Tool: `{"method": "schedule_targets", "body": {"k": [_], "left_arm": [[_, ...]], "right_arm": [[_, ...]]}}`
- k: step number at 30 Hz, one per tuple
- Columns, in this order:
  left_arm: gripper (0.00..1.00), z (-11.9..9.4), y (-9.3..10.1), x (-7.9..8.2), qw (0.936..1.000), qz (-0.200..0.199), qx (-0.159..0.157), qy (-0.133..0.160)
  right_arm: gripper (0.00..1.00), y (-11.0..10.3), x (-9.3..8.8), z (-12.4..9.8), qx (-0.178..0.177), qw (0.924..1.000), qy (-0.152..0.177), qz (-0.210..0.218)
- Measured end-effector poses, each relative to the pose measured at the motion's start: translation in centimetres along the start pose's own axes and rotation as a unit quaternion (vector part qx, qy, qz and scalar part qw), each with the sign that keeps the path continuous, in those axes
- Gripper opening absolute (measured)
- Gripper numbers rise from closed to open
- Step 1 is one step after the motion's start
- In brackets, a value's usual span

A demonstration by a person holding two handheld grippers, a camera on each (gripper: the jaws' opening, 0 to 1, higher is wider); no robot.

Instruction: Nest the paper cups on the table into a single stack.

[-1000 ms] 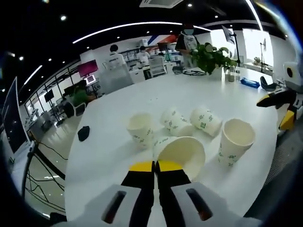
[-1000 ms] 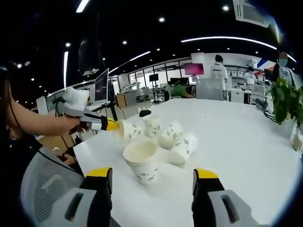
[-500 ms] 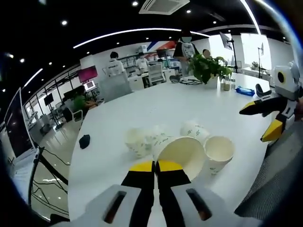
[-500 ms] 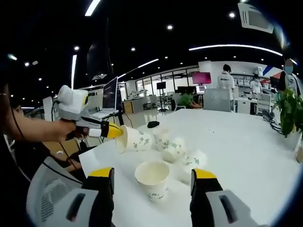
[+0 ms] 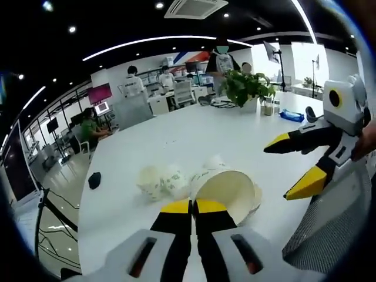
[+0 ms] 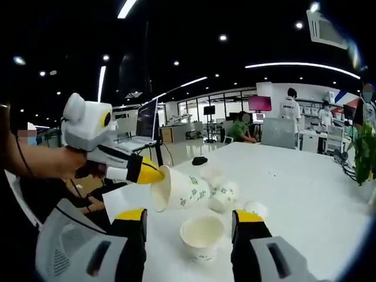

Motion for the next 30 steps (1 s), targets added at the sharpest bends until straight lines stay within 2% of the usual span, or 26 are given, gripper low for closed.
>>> {"method": "schedule_targets", "body": {"k": [6, 14, 23, 30], "left_arm": [[0.00, -0.1, 1.8, 1.2, 0.9996, 0.024, -0.016, -0.008], [0.00, -0.1, 2.9, 1.8, 0.9980, 0.043, -0.041, -0.021], [0.00, -0.4, 3.8, 2.3, 0.9952, 0.067, -0.057, -0.043], [0.00, -0.2, 4.1, 2.5, 0.9950, 0.053, -0.071, -0.047]], "right_arm": [[0.54, -0.2, 0.8, 0.6, 0.004, 0.9999, 0.007, -0.014], [0.47, 0.2, 1.3, 1.0, -0.002, 0.9994, 0.014, -0.031], [0.33, 0.4, 1.6, 1.1, 0.000, 0.9980, 0.015, -0.061], [0.20, 0.3, 2.0, 1.0, 0.006, 0.9965, 0.019, -0.082]]}}
Point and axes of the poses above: the point that each gripper's makers call its tool centre point, and the gripper's own axes: z roughly forward along the fingers, y roughly to its right, x roughly out of its top, the point moved 8 cm from there along -z, roughly backward along the fingers, and after that the axes turned 6 degrees about -x, right-handed, at the moved point
